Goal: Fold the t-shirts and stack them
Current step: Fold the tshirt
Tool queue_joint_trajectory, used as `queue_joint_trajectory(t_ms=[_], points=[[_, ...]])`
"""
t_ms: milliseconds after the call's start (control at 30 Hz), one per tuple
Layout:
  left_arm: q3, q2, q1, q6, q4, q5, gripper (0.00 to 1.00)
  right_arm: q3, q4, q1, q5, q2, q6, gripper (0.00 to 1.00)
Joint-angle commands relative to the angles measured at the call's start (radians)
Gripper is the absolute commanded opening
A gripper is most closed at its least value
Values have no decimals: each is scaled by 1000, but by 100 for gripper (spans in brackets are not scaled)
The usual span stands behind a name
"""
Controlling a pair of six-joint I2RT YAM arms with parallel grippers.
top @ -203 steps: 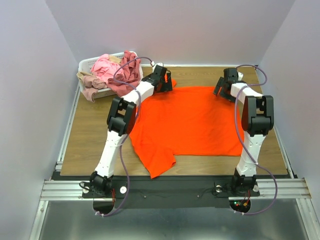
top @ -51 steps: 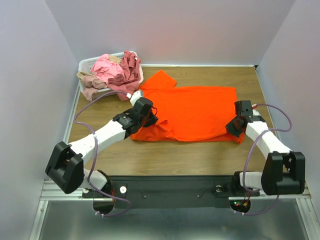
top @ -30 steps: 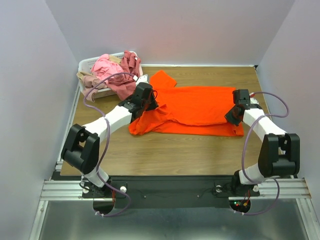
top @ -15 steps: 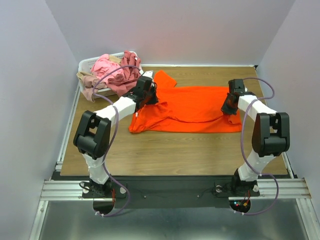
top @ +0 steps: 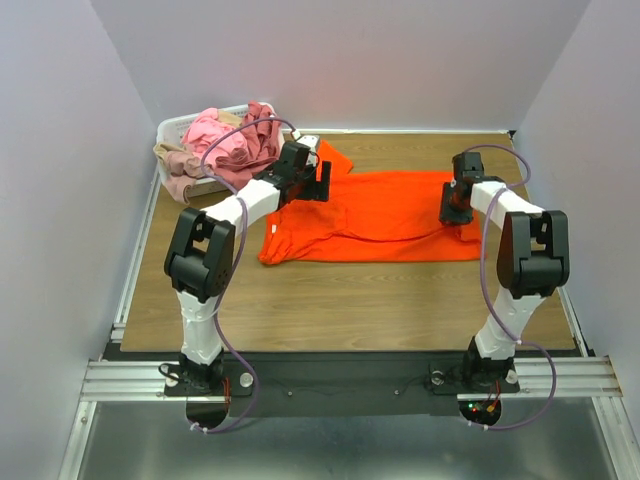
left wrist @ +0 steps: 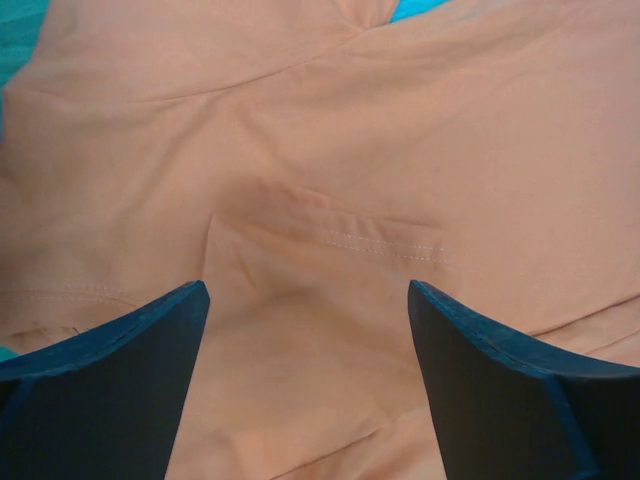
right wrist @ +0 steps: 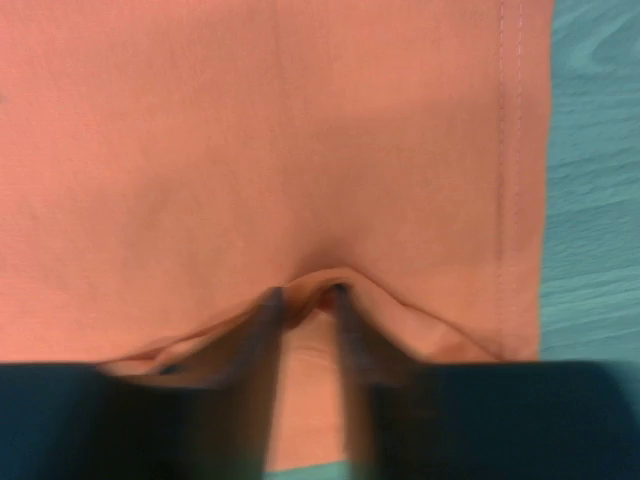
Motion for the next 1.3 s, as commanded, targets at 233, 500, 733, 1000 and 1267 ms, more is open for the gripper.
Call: queue_joint_trajectory(t_ms=[233,500,733,1000,1267], points=[[11,-177,-2,-14,-24,60,95,104,19,-2,369,-27,-63,73],[-328,-417,-63,-195,69,30,95,-56,14,-2,-17,-258,78,100],[-511,-437,-71,-295,143,11,95,-224,17,-2,-253,-357,118,100],[-464,-297,-57,-280,139,-84,96,-191,22,-2,-187,-185,155,100],[-382,-148,27,-284,94,-93,96,-202,19,-2,-19,-126,188,100]])
